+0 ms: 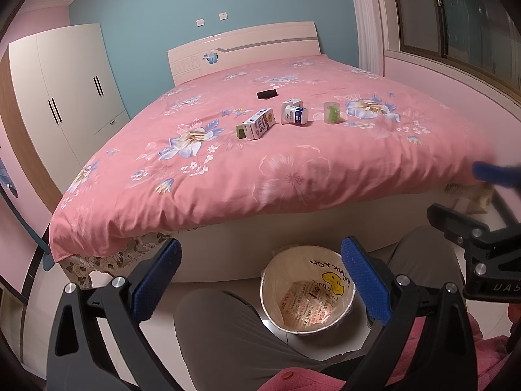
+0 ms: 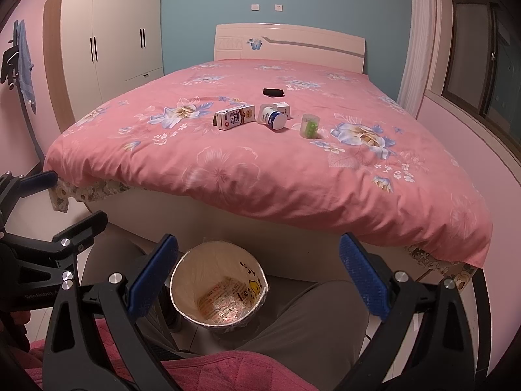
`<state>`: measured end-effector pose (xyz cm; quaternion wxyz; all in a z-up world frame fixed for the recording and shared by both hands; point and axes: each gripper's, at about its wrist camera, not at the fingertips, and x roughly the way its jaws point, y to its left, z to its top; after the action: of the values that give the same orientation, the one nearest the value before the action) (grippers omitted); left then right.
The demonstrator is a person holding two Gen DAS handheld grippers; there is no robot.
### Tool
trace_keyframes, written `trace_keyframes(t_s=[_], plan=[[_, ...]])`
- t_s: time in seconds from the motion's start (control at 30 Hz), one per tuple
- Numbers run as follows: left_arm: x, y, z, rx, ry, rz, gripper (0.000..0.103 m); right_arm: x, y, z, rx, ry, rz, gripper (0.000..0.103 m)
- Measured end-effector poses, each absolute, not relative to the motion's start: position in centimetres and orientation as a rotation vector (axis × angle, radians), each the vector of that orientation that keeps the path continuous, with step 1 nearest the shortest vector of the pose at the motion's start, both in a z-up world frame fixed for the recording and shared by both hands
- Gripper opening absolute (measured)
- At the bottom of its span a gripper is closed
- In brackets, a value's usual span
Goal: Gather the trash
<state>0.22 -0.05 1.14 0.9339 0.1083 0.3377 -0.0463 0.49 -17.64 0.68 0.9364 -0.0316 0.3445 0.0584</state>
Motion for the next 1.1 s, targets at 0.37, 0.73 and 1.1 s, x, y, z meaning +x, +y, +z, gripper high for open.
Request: trace_keyframes(t_s=[0.37,0.73,1.1], plan=[[0.31,0.11,1.2,0.22,0.693,-0.098,0.1,0.49,-17.59,0.56,-0.065,0.705,0.119,0.097],[0.29,0.15,1.21,0.219,0.692,-0.098,0.1,0.52,-17.56,0.51,-0.065,0.708,0.119,0.097],[0.19,0.37,0.38,0.214,0.705,-0.097,0.1,0.44,-17.58,0.35,-0.066,0.715,0.122,0.097]])
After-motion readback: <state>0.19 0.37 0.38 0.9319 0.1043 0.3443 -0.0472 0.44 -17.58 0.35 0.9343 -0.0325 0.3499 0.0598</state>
